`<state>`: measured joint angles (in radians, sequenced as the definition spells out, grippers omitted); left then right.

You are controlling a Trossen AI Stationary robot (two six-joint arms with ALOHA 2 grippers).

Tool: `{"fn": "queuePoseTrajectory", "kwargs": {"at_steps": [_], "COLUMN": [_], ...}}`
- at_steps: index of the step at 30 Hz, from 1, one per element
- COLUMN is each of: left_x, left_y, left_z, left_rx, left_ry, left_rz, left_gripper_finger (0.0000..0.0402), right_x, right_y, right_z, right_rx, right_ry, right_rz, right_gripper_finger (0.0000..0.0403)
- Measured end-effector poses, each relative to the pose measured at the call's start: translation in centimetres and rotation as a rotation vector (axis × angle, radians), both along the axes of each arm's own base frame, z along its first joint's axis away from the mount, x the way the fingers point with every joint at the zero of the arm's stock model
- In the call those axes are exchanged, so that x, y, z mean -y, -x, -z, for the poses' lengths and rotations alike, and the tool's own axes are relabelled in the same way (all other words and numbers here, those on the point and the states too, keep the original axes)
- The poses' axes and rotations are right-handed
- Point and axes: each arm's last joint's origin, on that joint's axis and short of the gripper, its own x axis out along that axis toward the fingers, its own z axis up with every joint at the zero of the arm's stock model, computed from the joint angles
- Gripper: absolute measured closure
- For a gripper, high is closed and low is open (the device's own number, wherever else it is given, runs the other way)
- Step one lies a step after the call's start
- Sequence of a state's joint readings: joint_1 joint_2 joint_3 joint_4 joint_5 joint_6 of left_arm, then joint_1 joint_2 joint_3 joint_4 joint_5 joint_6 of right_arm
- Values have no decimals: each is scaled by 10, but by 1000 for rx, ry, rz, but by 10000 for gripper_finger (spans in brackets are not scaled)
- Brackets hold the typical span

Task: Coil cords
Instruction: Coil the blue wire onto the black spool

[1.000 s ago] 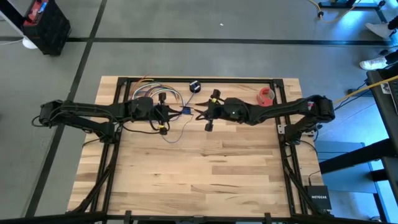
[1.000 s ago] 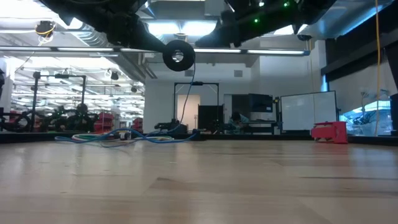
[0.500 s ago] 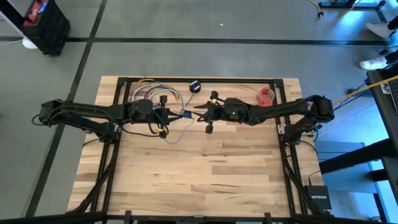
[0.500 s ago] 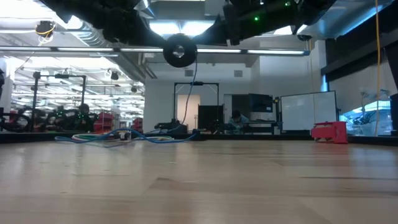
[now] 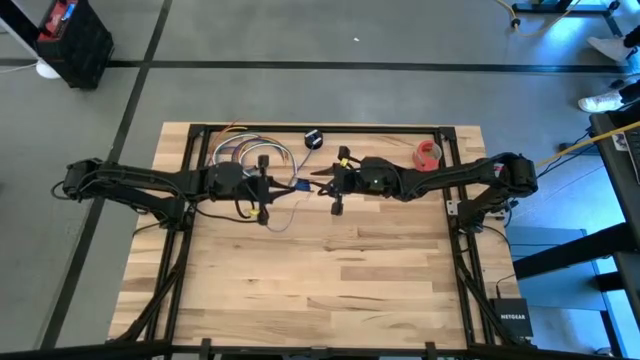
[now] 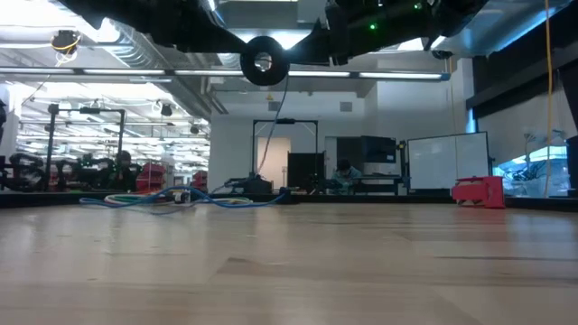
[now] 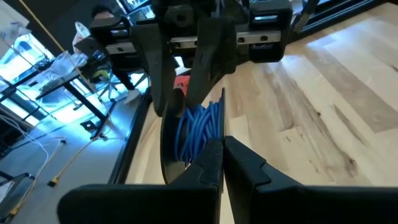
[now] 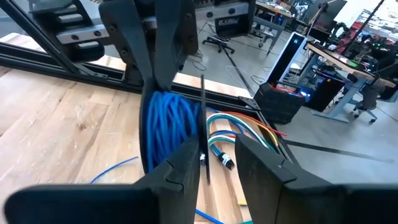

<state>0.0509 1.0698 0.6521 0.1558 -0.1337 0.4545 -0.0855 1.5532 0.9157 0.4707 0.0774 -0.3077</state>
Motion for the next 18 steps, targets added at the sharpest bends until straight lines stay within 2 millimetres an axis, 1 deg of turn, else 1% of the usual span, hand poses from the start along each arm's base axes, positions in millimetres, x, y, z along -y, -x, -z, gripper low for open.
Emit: {"fn": "queuePoseTrajectory", "kwargs": {"at_steps": [4,7,9,13,14,15,18], "left_x": [1,1,1,1,1,1,1], "left_y": [0,0,0,0,0,0,0], "left_z": [0,0,0,0,0,0,-1], "left_rx": [-1,-1,-1,6,7,10,16], "left_ry": [-3,-4,-5,3,11,23,51], "left_rz": [7,6,7,4,2,-2,-9], "left_gripper_finger": [398,397,397,397,397,397,396], "right_x": [0,0,0,0,0,0,0], "right_y": [0,0,0,0,0,0,0], "right_z": [0,0,0,0,0,0,0], "right_rx": [-1,-2,-2,-2,-3,-3,-1], "right_ry": [0,0,0,0,1,1,-12], "right_rz": [0,-1,-1,-3,-2,-2,0], "right_gripper_finger": [298,309,328,383,391,394,385]}}
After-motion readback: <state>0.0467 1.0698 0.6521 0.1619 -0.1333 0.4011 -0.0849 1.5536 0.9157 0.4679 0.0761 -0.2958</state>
